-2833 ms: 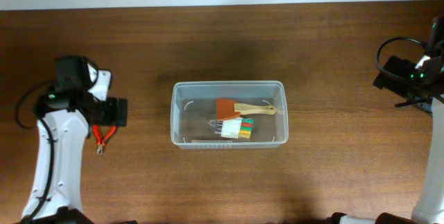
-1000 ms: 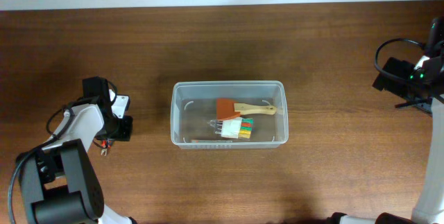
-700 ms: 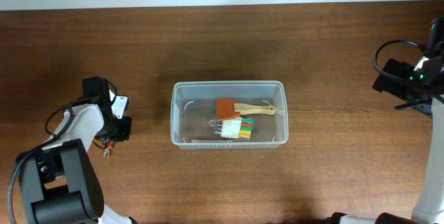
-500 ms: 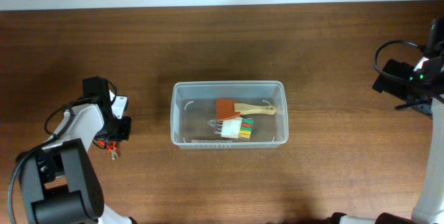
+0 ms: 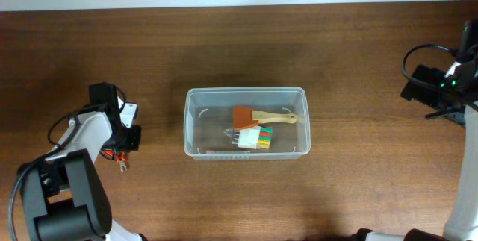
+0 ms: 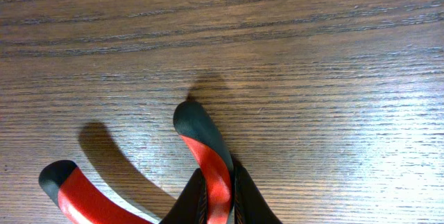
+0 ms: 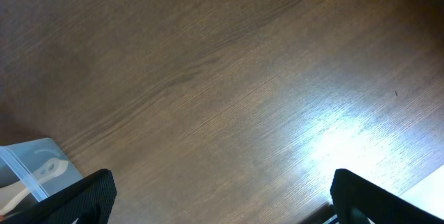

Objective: Pack container
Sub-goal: 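Lower the left gripper and grasp the red-handled pliers, then carry the pliers with the left gripper into the container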

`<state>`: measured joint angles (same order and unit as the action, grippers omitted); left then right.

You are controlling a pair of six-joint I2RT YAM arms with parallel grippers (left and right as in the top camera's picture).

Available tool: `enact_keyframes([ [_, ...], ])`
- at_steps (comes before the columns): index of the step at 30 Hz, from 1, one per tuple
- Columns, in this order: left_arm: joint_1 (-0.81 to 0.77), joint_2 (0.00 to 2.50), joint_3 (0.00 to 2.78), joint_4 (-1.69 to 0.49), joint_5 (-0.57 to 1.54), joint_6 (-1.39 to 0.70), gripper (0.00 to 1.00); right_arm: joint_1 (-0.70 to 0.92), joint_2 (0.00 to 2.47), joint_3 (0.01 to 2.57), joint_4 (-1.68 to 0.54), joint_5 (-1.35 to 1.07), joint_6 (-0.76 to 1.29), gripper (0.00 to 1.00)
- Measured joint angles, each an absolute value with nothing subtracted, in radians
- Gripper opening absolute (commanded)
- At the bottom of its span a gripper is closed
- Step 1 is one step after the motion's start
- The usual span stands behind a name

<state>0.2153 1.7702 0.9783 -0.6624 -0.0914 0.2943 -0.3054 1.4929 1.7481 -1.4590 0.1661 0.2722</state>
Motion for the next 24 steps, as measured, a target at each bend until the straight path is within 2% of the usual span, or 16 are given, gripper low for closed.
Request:
enact_keyframes([
  [6, 0.215, 1.799, 1.061, -0.802, -0.094, 0.294, 0.02, -0.305, 1.493, 1.748, -1.459, 0.166, 0.272, 0.98],
  [14, 0.147, 1.757, 1.438, -1.062, -0.032, 0.321, 0.02, -0.305, 1.493, 1.748, -1.459, 0.166, 0.271, 0.99],
  [18, 0.026, 1.702, 1.588, -1.162, -0.012, 0.398, 0.02, -0.305, 1.493, 1.748, -1.459, 0.166, 0.269, 0.99],
  [24, -0.255, 1.679, 1.659, -1.2, 0.019, 0.574, 0.02, -0.305, 1.493, 1.748, -1.459, 0.166, 0.266, 0.99],
])
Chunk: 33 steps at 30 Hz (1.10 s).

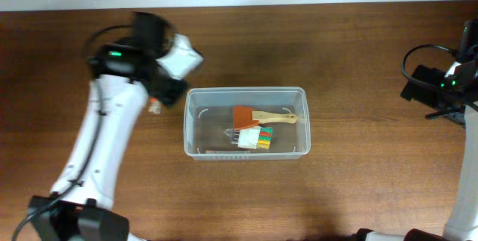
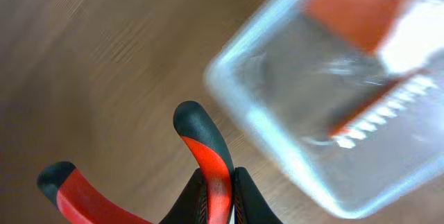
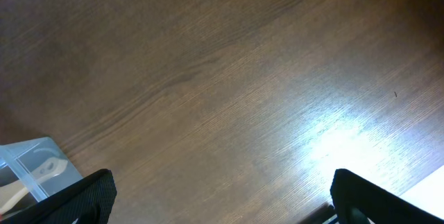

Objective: Pack container
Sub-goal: 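Carry the pliers with the left gripper into the container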

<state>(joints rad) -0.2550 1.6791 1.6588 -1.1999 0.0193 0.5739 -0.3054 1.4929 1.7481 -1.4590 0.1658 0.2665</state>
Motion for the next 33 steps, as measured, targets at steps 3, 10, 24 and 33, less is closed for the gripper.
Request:
enact_keyframes([
  [3, -0.399, 1.679, 1.659, -1.195, 0.038, 0.669, 0.02, -0.305, 1.493, 1.748, -1.459, 0.166, 0.265, 0.99],
  [10, -0.558, 1.745, 1.645, -1.131, 0.051, 0.772, 0.02, -0.305, 1.493, 1.748, -1.458, 0.166, 0.261, 0.99],
  [24, -0.509, 2.038, 1.604, -1.091, 0.046, 0.774, 0.42, -0.305, 1.493, 1.748, -1.459, 0.166, 0.261, 0.99],
  [33, -0.497, 2.05, 1.604, -1.09, 0.045, 0.754, 0.5, -0.305, 1.493, 1.748, -1.459, 0.166, 0.262, 0.99],
])
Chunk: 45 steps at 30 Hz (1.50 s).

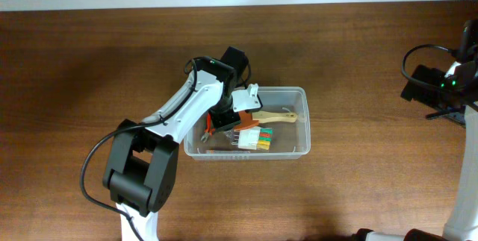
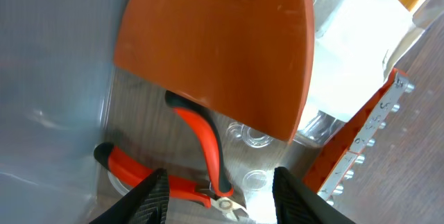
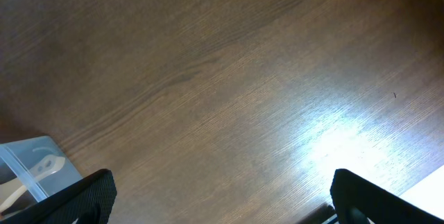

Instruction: Pack container

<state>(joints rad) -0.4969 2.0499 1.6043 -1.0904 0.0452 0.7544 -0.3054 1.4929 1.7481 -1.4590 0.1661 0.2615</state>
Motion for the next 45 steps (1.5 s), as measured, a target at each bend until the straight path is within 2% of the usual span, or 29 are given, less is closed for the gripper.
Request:
enact_keyframes([
  [3, -0.497, 2.05, 1.613, -1.099, 0.045, 0.722, 0.51, -0.305, 1.493, 1.748, -1.459, 0.157, 0.253, 0.98],
  [6, -0.497, 2.048, 1.653, -1.138, 0.034, 0.691, 0.58, -0.292, 1.493, 1.748, -1.444, 0.137, 0.225, 0.99],
  [7, -0.497, 2.043, 1.67, -1.144, 0.023, 0.68, 0.64, -0.278, 1.493, 1.748, -1.435, 0.131, 0.208, 0.99],
  [8, -0.497, 2.037, 1.689, -1.148, 0.007, 0.667, 0.76, -0.26, 1.493, 1.748, -1.423, 0.124, 0.191, 0.99],
  [9, -0.495, 2.021, 1.708, -1.148, -0.009, 0.647, 0.94, -0.236, 1.493, 1.748, -1.411, 0.113, 0.17, 0.99],
  [10, -0.491, 2.002, 1.724, -1.148, -0.027, 0.632, 0.99, -0.204, 1.493, 1.748, -1.397, 0.098, 0.141, 0.99],
  [14, -0.444, 1.885, 1.765, -1.147, -0.076, 0.575, 0.99, -0.05, 1.493, 1.748, -1.341, 0.054, 0.023, 0.99],
  [21, -0.196, 1.729, 1.783, -1.101, -0.081, 0.333, 0.99, 0.16, 1.493, 1.746, -1.116, 0.017, -0.117, 0.99],
  [24, -0.108, 1.73, 1.782, -1.072, -0.07, 0.265, 0.99, 0.176, 1.494, 1.744, -1.001, 0.017, -0.162, 0.99],
  [30, 0.021, 1.728, 1.782, -1.148, -0.029, 0.186, 0.99, 0.154, 1.494, 1.744, -1.063, 0.082, -0.176, 0.99],
  [36, 0.043, 1.605, 1.691, -1.132, 0.004, 0.163, 0.99, 0.126, 1.439, 1.697, -1.15, 0.131, -0.13, 0.99],
  [45, 0.042, 1.095, 1.302, -0.991, 0.007, 0.157, 0.99, 0.127, 0.938, 1.261, -1.058, 0.168, -0.065, 0.99],
])
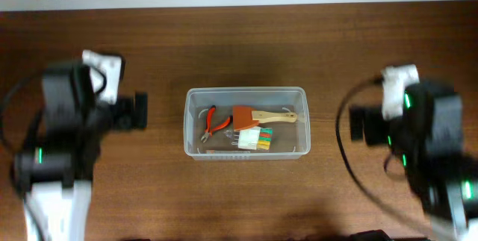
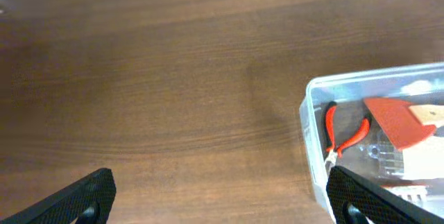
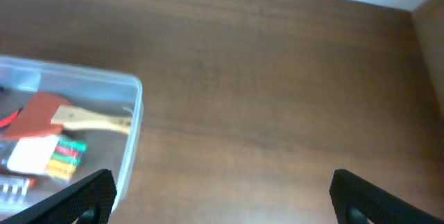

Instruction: Pack container

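Observation:
The clear plastic container stands at the table's middle. In it lie red-handled pliers at the left, an orange scraper with a wooden handle and a white pack with coloured strips. My left gripper hangs open to the left of the container, holding nothing. In the left wrist view the left gripper is over bare wood, with the container and pliers at the right. My right gripper is open to the right of the container. The right wrist view shows the right gripper and the container at the left.
The brown wooden table runs to a pale wall edge at the back. Both arms stand high and close to the overhead camera, blurred, one on each side of the container. A strip with a row of small pegs lies along the container's front wall.
My left gripper was open inside the container above the pliers; now it is out and back at the left. The right arm has come in from the far right edge toward the container.
My left gripper was shut on the red pliers at the table's left. Then it held them beside the container's back left corner. Then it stood open inside the container with the pliers lying on the floor. Now both grippers are outside, open, and the pliers remain inside.

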`<state>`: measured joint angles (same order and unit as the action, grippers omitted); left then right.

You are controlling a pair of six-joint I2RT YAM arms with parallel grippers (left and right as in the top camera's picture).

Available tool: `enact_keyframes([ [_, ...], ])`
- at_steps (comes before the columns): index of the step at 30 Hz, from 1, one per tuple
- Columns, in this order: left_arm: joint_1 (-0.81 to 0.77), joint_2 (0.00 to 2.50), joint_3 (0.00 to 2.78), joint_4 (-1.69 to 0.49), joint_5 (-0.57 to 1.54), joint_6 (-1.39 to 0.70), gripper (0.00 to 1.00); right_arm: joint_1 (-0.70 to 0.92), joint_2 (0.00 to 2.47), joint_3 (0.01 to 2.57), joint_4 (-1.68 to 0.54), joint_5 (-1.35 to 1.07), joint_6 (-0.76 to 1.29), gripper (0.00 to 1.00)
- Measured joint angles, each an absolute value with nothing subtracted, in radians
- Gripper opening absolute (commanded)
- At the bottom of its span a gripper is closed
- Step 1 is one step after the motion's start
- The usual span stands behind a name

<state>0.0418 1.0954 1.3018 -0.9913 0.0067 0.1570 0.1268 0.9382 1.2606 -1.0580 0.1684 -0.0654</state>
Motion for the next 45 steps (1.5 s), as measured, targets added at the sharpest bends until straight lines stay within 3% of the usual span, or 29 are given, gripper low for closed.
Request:
enact_keyframes([
  [7, 0.042, 0.762, 0.955, -0.862, -0.099, 0.133, 0.99, 0.127, 0.656, 0.984, -1.039, 0.176, -0.046, 0.99],
  [13, 0.042, 0.576, 0.753, -0.757, -0.163, 0.129, 0.99, 0.127, 0.559, 0.829, -0.992, 0.176, -0.036, 0.99],
  [45, 0.042, 0.565, 0.729, -0.751, -0.192, 0.129, 0.99, 0.072, 0.537, 0.744, -0.974, 0.154, 0.006, 0.99],
])
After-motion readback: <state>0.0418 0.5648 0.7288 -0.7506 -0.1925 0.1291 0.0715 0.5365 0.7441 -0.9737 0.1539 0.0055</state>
